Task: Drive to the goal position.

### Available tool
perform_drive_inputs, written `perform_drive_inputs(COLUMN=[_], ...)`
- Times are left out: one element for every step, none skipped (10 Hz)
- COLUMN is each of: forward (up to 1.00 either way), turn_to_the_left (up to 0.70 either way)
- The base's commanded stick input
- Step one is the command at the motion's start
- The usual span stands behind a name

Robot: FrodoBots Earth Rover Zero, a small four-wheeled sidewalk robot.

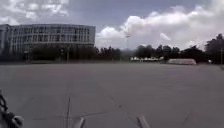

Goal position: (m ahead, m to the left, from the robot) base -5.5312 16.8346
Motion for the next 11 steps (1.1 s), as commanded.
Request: perform_drive_inputs(forward=[0.00, 0.00, 0.00, 0.00, 0.00, 0.00, 0.00, 0.00, 0.00, 0.00, 0.00], turn_to_the_left=[0.68, 0.68, 0.68, 0.68, 0.68, 0.68, 0.68, 0.68, 0.68, 0.68, 0.68])
